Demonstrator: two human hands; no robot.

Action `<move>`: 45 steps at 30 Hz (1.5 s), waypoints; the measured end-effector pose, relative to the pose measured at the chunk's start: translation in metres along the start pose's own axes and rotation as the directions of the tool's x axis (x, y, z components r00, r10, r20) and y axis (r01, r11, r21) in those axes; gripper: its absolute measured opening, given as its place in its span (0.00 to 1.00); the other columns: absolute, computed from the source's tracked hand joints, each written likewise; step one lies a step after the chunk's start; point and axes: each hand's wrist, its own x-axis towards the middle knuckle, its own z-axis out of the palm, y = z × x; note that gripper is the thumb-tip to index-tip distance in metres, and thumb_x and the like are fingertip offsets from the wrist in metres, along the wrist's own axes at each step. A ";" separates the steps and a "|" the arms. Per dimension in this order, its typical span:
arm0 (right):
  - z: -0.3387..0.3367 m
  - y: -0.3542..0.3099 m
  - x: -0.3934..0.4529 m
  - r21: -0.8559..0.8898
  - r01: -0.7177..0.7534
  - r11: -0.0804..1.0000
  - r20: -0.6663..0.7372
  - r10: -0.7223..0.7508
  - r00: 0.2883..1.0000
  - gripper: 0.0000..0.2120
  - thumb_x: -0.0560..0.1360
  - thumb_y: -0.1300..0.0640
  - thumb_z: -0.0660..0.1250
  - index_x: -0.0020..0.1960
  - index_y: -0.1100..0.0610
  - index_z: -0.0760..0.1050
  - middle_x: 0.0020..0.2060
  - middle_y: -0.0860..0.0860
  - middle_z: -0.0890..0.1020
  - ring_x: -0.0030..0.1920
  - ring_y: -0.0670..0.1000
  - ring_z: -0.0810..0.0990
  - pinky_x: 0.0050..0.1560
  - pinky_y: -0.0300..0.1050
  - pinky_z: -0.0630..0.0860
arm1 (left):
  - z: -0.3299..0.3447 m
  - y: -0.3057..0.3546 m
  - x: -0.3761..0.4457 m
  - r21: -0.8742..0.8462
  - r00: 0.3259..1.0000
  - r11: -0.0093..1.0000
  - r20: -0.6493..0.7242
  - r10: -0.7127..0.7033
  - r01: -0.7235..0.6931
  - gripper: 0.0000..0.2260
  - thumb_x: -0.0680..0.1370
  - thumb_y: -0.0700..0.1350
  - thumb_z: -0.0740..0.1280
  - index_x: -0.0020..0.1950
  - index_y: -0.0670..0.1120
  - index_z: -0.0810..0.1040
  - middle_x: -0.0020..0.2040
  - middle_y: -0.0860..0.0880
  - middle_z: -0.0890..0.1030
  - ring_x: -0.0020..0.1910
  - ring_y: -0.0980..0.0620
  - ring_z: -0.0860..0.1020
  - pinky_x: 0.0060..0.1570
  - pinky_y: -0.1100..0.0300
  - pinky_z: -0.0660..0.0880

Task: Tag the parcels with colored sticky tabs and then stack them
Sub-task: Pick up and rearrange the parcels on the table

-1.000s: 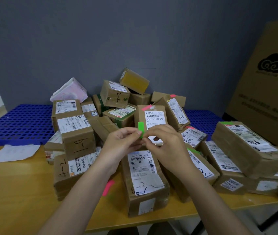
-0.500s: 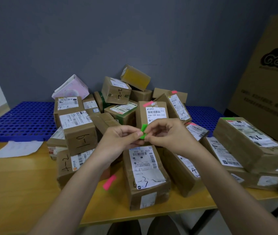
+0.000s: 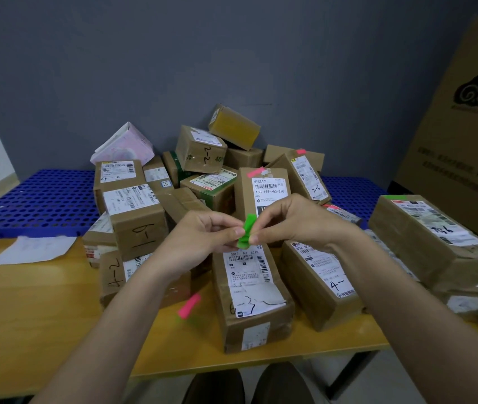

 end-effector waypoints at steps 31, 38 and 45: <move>0.050 0.035 -0.003 -0.031 0.199 0.980 -0.625 -0.174 0.761 0.05 0.77 0.58 0.67 0.42 0.51 0.77 0.39 0.42 0.81 0.42 0.42 0.79 0.39 0.34 0.77 | -0.007 -0.030 -0.006 0.228 0.958 0.971 -0.285 -0.008 0.076 0.01 0.77 0.43 0.68 0.45 0.47 0.79 0.42 0.49 0.82 0.44 0.54 0.82 0.49 0.57 0.78; 0.075 0.052 0.006 -0.482 0.264 0.835 -0.344 -0.458 0.820 0.02 0.76 0.60 0.67 0.45 0.55 0.77 0.43 0.48 0.82 0.45 0.46 0.79 0.44 0.48 0.79 | -0.005 -0.047 -0.015 -0.119 0.921 0.972 -0.316 -0.229 0.201 0.04 0.81 0.40 0.59 0.47 0.43 0.70 0.49 0.47 0.81 0.49 0.52 0.81 0.48 0.60 0.77; 0.088 0.067 0.016 -0.699 0.359 0.619 -0.094 -0.577 0.812 0.02 0.72 0.62 0.68 0.41 0.59 0.76 0.38 0.50 0.80 0.42 0.51 0.77 0.38 0.53 0.77 | -0.004 -0.056 -0.020 -0.123 0.924 0.976 -0.321 -0.209 0.178 0.04 0.81 0.40 0.60 0.46 0.44 0.70 0.50 0.48 0.81 0.49 0.53 0.80 0.47 0.60 0.77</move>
